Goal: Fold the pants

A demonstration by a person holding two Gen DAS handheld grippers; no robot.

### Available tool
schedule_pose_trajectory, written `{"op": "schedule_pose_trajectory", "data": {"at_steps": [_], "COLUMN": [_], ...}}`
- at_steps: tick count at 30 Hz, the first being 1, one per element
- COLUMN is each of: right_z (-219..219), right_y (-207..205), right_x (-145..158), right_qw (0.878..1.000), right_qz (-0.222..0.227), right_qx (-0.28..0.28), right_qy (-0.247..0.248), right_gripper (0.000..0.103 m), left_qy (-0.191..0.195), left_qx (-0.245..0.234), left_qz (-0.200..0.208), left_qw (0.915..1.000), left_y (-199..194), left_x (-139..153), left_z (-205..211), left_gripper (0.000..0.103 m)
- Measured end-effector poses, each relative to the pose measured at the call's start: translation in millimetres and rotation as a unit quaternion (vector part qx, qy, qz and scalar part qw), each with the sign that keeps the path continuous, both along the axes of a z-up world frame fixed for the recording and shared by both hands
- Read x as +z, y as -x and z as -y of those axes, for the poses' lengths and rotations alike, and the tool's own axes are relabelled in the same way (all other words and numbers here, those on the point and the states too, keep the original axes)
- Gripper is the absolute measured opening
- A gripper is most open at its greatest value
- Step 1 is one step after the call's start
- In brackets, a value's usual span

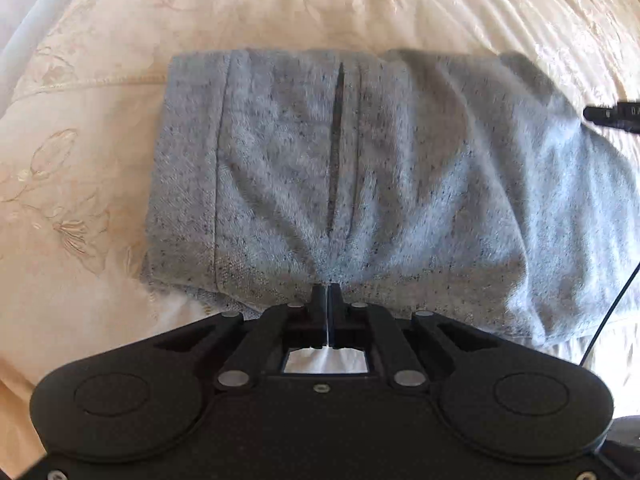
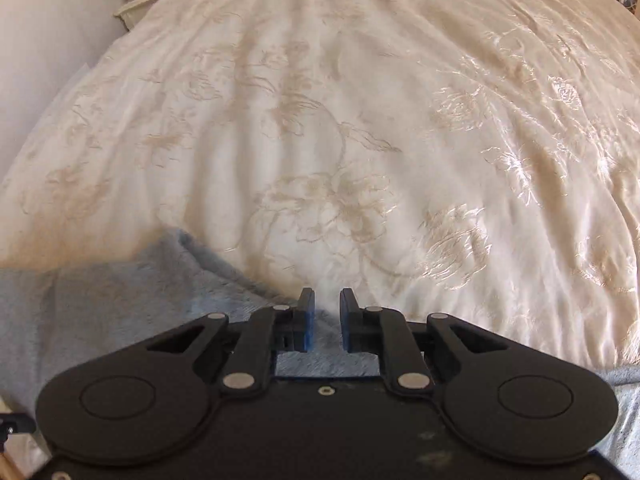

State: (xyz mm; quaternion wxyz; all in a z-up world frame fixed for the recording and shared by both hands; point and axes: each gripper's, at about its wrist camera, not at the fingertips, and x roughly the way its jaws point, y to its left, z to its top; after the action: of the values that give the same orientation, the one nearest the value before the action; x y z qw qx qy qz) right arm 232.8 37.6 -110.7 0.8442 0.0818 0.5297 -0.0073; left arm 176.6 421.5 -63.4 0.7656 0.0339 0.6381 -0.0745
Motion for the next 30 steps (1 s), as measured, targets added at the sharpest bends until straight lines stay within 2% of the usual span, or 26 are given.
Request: {"op": "schedule_pose_trajectory", "data": {"at_steps": [1, 4, 7, 9, 11, 13, 15, 17, 21, 24, 25, 30], "right_z": [-5, -34, -72, -83, -85, -77, -60, -38, 28, 86, 109, 210], "right_y": [11, 49, 91, 115, 131, 139, 142, 144, 153, 166, 172, 207], "right_x": [6, 11, -2, -18, -23, -17, -7, 3, 10, 8, 7, -5], "right_qw": [1.000, 0.995, 0.988, 0.983, 0.983, 0.984, 0.988, 0.993, 0.997, 0.994, 0.992, 0.978], "right_qz": [0.002, -0.016, -0.049, -0.090, -0.098, -0.098, -0.087, -0.070, -0.051, -0.048, -0.051, -0.071], "right_qx": [0.016, 0.072, 0.137, 0.143, 0.137, 0.117, 0.086, 0.052, -0.035, -0.095, -0.113, -0.194], "right_qy": [-0.016, -0.066, -0.060, -0.068, -0.073, -0.088, -0.096, -0.078, -0.042, -0.016, -0.005, 0.026], "right_gripper": [0.016, 0.017, 0.016, 0.016, 0.016, 0.015, 0.014, 0.014, 0.015, 0.016, 0.016, 0.014], "left_qy": [0.007, 0.063, 0.093, 0.107, 0.088, 0.051, 0.064, 0.077, 0.063, 0.042, 0.036, -0.007], "left_qx": [0.000, -0.014, -0.063, -0.104, -0.142, -0.156, -0.138, -0.112, -0.098, -0.083, -0.074, -0.021], "left_qz": [0.014, 0.034, 0.029, 0.018, -0.005, -0.022, -0.023, -0.032, -0.031, -0.021, -0.018, -0.002], "left_qw": [0.9999, 0.9973, 0.9932, 0.9887, 0.9858, 0.9862, 0.9880, 0.9902, 0.9927, 0.9954, 0.9964, 0.9998], "left_y": [1, 0, -1, 8, 21, 32, 37, 33, 32, 34, 31, 38], "left_x": [7, 18, 15, 10, 2, -13, -18, -21, -18, -23, -36, -35], "left_z": [2, 19, 53, 69, 83, 84, 74, 69, 71, 84, 91, 107], "left_gripper": [0.009, 0.010, 0.010, 0.011, 0.012, 0.012, 0.012, 0.012, 0.012, 0.012, 0.012, 0.012]}}
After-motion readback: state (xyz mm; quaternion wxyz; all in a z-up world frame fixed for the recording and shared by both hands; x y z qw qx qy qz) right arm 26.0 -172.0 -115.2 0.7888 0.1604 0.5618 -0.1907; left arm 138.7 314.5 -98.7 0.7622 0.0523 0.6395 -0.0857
